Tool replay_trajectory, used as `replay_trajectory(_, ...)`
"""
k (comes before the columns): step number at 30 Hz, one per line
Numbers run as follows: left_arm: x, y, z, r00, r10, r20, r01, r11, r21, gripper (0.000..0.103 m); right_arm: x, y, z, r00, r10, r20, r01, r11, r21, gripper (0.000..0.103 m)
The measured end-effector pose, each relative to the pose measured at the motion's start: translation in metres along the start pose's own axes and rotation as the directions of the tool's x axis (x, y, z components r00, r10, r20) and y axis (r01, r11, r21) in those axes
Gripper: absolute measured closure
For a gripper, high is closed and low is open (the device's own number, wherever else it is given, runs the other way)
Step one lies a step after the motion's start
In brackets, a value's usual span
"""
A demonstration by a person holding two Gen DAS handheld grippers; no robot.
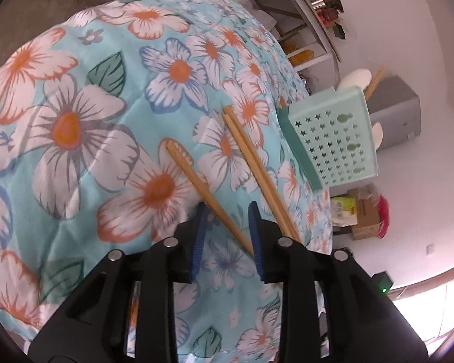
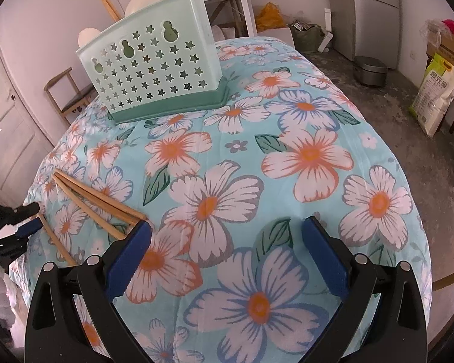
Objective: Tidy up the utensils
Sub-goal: 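Close the left tool on a wooden chopstick while the right tool closes on another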
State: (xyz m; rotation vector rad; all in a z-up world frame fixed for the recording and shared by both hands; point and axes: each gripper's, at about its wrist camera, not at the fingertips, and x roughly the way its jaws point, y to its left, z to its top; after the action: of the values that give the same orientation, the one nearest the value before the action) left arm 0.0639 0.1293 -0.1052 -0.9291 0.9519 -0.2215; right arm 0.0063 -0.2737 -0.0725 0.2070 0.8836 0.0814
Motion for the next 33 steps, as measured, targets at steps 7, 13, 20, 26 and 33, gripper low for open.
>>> replay_trajectory(7, 0.006, 0.008, 0.006, 0.999, -0.044, -0.013, 0.043, 0.994, -0.105, 0.070, -0.004, -0.004, -0.003, 0.999, 0.031, 0.023, -0.031, 0.999, 0.022, 0.005)
replay_trajectory(13, 0.010, 0.003, 0.007, 1.000, -0.018, -0.004, 0.018, 0.993, -0.116, 0.070, -0.007, -0.011, -0.006, 0.996, 0.066, 0.060, -0.070, 0.996, 0.059, 0.005)
replay_trajectory(20, 0.014, -0.013, 0.004, 0.998, 0.057, 0.016, -0.057, 0.998, -0.017, 0.070, -0.010, -0.021, -0.007, 0.987, 0.130, 0.093, -0.140, 0.984, 0.107, 0.005)
replay_trajectory(26, 0.017, -0.026, -0.003, 0.987, 0.146, 0.061, -0.154, 0.979, 0.137, 0.083, -0.010, -0.019, -0.006, 0.988, 0.136, 0.079, -0.142, 0.987, 0.079, 0.005)
replay_trajectory(33, 0.013, -0.024, -0.006, 0.989, 0.120, 0.092, -0.136, 0.972, 0.193, 0.084, -0.013, -0.037, -0.004, 0.966, 0.238, 0.101, -0.252, 0.955, 0.159, 0.006)
